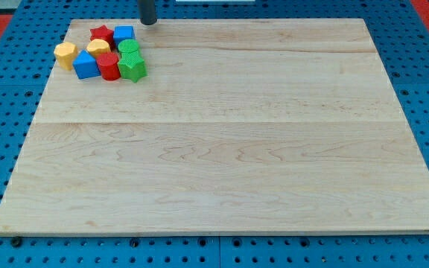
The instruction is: Point your arm at the top of yellow hexagon
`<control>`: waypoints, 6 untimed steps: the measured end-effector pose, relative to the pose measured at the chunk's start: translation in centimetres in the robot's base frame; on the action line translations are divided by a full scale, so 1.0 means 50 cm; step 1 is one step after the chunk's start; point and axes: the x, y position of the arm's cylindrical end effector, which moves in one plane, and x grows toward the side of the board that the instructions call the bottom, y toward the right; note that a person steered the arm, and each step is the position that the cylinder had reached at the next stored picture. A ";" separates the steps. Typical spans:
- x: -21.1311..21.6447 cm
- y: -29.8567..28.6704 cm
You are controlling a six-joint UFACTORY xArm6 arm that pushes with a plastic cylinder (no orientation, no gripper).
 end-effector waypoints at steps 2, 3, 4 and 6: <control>0.003 -0.011; 0.000 -0.021; 0.000 -0.112; 0.033 -0.258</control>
